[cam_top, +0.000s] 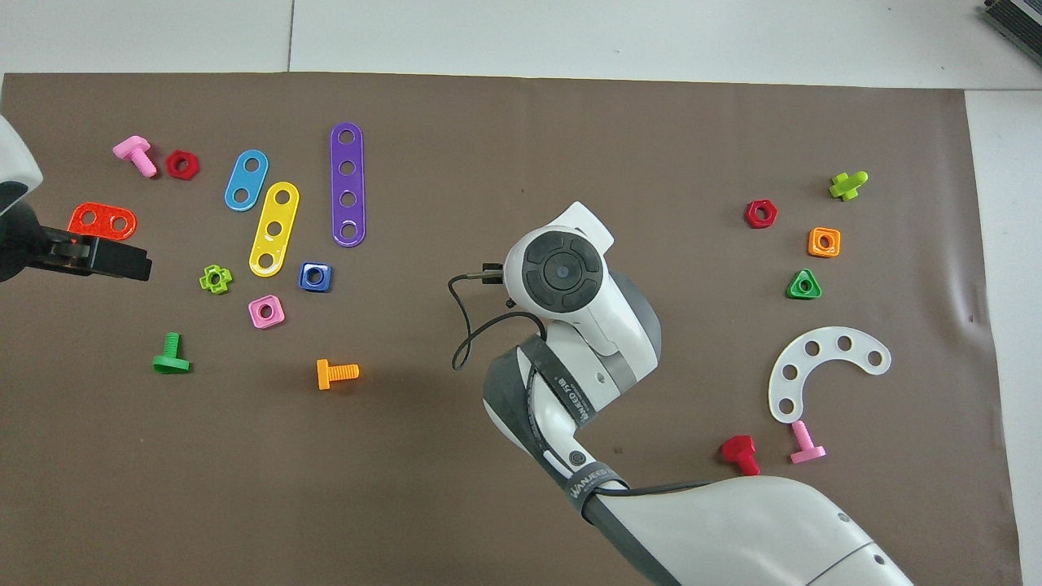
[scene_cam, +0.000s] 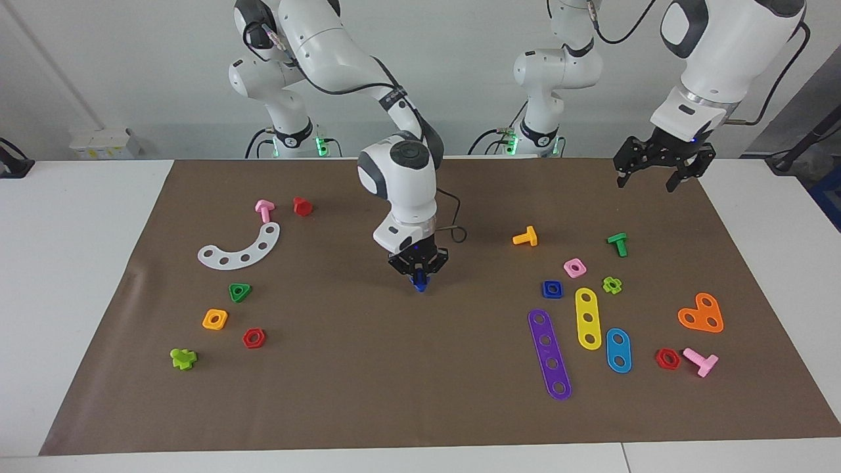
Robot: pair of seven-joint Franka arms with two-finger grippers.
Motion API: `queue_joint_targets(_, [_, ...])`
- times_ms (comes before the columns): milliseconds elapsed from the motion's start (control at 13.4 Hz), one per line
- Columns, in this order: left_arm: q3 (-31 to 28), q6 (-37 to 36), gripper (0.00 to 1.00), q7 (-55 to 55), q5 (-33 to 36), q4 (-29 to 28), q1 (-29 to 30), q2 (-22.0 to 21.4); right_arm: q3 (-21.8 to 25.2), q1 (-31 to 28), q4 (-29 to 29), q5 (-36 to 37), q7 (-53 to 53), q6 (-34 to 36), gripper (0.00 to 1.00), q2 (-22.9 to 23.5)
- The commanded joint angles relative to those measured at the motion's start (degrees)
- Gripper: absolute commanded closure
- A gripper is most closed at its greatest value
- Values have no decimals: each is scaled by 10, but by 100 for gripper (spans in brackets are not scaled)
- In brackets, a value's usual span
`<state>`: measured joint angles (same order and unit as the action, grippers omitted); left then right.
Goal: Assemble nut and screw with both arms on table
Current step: 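Carry the blue nut with the right gripper to the mat's centre, then open the right gripper and withdraw it to rest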
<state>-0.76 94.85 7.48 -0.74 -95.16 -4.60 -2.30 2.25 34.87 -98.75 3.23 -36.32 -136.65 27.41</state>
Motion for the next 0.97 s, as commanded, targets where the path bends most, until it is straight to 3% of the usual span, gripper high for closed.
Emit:
queue_joint_targets(0, [2,3,0,3,10,-20,3,-18,2,3,-40,10,-14,-41,100,-9])
queue_joint_targets(75, [2,3,0,3,10,-20,3,-18,2,3,-44,10,-16,-44,100,-9])
queue_joint_targets(150, [2,3,0,3,10,-20,3,-18,2,3,-50,10,-17,-45,71,-9])
queue_joint_targets(374, [2,3,0,3,10,-20,3,-18,2,3,-54,10,-36,-47,0,-12])
queue_joint_targets(897, [2,3,0,3,10,-20,3,-18,7,-88,-44,5,-18,78,0,-167])
